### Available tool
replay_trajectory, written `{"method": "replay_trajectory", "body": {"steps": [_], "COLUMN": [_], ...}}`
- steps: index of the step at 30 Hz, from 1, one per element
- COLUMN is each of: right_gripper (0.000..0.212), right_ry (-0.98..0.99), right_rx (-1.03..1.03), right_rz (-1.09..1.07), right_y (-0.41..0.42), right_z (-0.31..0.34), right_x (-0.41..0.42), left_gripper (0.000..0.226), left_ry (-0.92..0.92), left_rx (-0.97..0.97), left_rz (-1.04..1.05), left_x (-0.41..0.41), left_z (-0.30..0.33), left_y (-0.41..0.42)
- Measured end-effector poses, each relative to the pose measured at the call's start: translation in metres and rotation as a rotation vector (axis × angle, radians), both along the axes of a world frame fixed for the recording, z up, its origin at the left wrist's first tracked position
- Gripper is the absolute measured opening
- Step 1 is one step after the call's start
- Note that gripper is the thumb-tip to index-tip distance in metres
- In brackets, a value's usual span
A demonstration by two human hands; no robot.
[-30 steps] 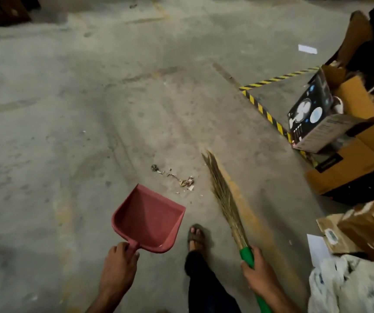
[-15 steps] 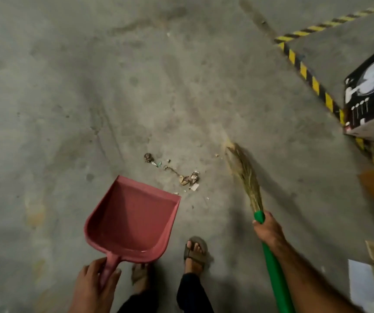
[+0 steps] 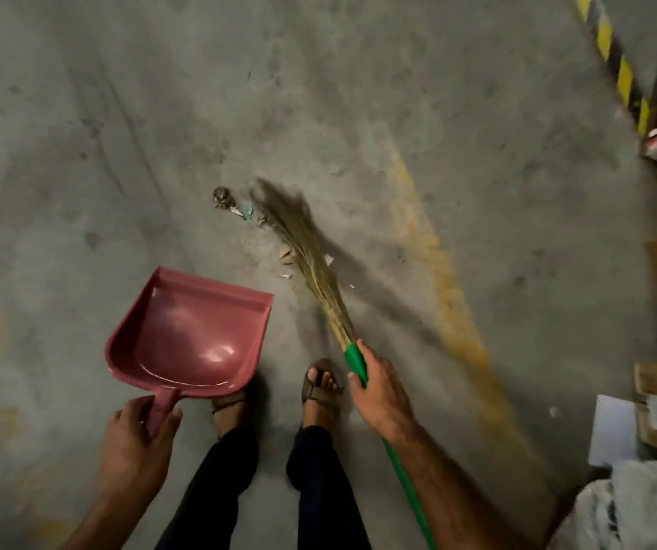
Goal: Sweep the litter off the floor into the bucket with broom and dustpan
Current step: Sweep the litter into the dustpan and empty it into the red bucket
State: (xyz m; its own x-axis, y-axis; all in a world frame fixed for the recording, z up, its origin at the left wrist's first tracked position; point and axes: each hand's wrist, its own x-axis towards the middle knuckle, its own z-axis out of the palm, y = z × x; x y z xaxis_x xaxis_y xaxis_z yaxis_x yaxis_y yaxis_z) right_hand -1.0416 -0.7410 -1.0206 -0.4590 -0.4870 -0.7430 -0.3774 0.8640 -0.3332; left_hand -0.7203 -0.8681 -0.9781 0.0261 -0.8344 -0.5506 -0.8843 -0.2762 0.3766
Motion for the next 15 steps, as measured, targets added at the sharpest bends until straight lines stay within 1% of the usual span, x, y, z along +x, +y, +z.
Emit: {"method": "replay_trajectory", "body": {"steps": [3,6,7,9,12,13,15], "right_gripper": [0.064,0.06,0.059,0.058,0.05,0.045,0.042], "right_ry": [-0.015,0.028,0.055,0.082,-0.007,-0.04,-0.083], "right_rx": [-0.077,-0.189,-0.181,-0.108,0.067,0.109,0.162], "right_rz": [-0.076,-0.242,-0.31,-0.455,-0.701,-0.742,-0.711], "right_y": [0.024,0.071,0.092,0.13,0.171,0.18,0.19], "right_z": [0.025,0.046,0.048,0.05,0.042,0.037,0.024], "right_x": [0.009,0.008,0.008,0.004,0.003,0.007,0.022], "left_gripper": [0.033,0.032,0.032,0.032,0.031,0.031,0.03], "left_ry": [-0.048,-0.018,-0.017,0.0,0.024,0.025,0.028], "left_rx": [0.006,0.02,0.017,0.017,0.034,0.036,0.038], "left_rz": [0.016,-0.001,-0.013,-0.02,-0.012,-0.015,-0.018], "left_x": [0.01,0.018,0.021,0.025,0.03,0.032,0.033], "left_z": [0.012,0.027,0.032,0.036,0.038,0.037,0.036], "left_y": [-0.008,-0.017,-0.02,-0.024,-0.023,-0.021,-0.018]}}
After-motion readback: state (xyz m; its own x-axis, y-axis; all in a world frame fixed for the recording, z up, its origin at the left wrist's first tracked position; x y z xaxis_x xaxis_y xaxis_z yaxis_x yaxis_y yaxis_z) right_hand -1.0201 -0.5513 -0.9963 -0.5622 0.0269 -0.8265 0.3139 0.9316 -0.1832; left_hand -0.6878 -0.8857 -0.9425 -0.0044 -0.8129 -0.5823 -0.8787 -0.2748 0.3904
